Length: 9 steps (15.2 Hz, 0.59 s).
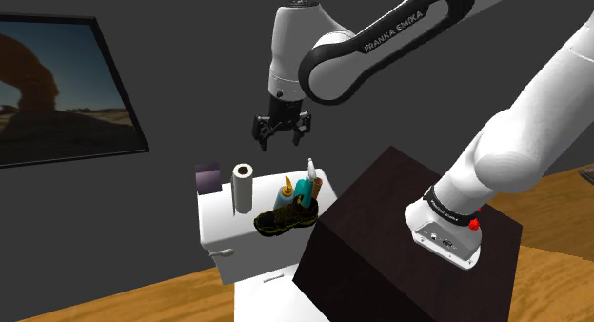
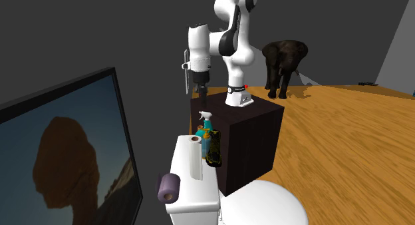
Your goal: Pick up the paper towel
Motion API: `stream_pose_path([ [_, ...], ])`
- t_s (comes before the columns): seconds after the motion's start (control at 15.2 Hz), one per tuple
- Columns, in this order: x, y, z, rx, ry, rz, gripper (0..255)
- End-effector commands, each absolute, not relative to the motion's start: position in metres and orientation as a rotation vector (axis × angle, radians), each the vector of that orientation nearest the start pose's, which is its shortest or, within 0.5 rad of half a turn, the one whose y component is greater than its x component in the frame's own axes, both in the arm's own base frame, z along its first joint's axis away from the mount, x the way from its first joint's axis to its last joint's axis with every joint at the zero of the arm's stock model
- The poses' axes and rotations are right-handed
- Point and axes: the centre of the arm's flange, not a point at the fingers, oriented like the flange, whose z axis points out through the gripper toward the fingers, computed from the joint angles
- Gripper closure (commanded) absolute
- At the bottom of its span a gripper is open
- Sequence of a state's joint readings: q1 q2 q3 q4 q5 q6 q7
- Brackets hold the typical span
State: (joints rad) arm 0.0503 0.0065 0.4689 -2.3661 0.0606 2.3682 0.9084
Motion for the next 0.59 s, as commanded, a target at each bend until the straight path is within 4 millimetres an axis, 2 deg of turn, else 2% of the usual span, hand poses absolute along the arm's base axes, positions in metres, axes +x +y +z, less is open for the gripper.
stream_pose_path([
  [0.0,0.445,0.264,0.302,-3.030,0.696,0.047,0],
  [0.53,0.492,0.322,0.227,-3.008,0.803,0.036,0],
])
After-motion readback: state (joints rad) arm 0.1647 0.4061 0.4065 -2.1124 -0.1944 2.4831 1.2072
